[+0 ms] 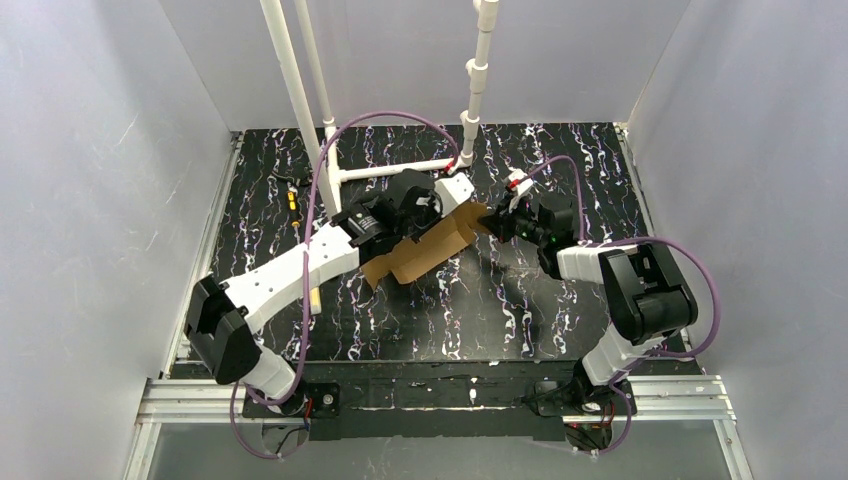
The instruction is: Fold the paper box
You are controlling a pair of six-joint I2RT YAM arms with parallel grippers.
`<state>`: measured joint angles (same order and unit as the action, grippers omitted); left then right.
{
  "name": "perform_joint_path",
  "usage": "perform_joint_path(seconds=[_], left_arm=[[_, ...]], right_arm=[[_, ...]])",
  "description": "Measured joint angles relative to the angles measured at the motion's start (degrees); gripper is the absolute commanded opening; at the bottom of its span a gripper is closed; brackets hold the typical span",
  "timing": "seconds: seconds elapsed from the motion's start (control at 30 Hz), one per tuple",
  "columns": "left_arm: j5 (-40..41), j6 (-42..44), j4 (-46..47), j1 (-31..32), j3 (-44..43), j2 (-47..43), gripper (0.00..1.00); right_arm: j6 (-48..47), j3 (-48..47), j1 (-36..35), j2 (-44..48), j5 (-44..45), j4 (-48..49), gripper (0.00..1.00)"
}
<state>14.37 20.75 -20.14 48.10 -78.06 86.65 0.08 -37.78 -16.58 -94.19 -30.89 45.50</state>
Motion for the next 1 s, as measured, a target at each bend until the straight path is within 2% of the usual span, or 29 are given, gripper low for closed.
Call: perform_joint_path(seconds=[0.4, 0.73, 1.0], left_arm=[[-9.73, -4.94, 2.34, -1.62, 7.58, -5.31, 0.00], [-15.02, -13.20, 2.08, -2.56, 8.07, -6.62, 0.00], [-16.96, -15.85, 1.05, -2.62, 8.09, -6.62, 0.00]], right_arm=[[-0.81, 2.08, -0.02, -1.16, 0.70, 2.91, 0.01], [-1.90, 4.13, -0.02, -1.09, -0.81, 5.07, 0.01], [-3.80, 5.01, 0.00, -0.44, -2.75, 5.07, 0.01]])
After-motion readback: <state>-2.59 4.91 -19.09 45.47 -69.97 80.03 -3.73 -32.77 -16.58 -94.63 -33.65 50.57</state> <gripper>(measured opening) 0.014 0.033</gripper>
